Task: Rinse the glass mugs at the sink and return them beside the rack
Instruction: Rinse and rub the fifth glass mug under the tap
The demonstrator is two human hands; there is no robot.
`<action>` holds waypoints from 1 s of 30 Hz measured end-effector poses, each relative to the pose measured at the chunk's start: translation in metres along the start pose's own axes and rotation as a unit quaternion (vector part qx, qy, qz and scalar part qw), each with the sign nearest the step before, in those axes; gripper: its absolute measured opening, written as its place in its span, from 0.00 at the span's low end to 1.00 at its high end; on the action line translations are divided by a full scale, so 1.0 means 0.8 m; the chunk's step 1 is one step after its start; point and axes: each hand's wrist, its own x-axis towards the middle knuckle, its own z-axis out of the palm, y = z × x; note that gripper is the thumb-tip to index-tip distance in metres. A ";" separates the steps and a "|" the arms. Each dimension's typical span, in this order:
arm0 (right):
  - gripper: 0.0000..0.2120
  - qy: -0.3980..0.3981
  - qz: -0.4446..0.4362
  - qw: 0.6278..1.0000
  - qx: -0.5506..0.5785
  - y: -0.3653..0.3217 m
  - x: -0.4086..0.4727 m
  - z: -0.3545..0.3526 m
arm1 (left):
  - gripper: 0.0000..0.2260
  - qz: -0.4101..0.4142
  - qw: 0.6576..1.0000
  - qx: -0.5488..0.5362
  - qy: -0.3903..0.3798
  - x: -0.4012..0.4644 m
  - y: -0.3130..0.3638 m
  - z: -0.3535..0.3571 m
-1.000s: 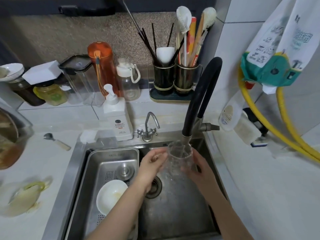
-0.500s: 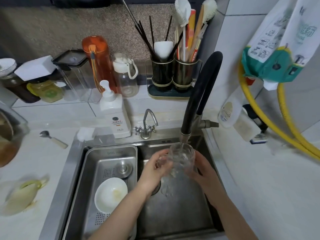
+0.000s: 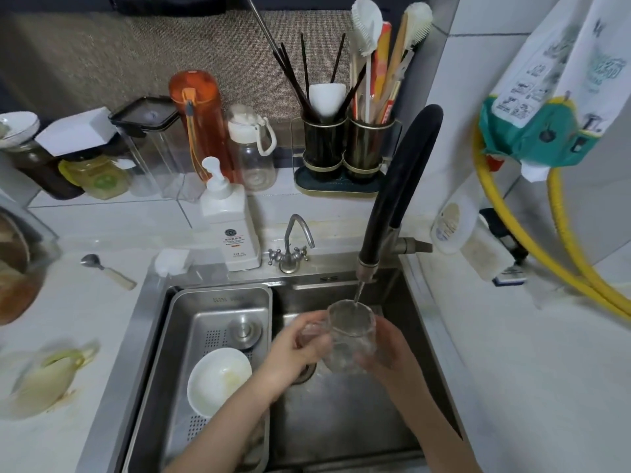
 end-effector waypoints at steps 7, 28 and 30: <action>0.25 0.019 -0.024 0.999 -0.013 -0.018 0.016 -0.019 | 0.17 0.037 0.999 -0.014 0.010 0.007 0.014 0.016; 0.16 -0.055 0.013 0.998 0.023 -0.025 0.023 0.007 | 0.15 -0.069 0.996 0.027 0.040 0.023 0.015 0.011; 0.13 -0.046 0.063 0.996 0.039 -0.026 0.032 0.005 | 0.11 -0.082 0.996 0.017 0.042 0.025 0.023 0.008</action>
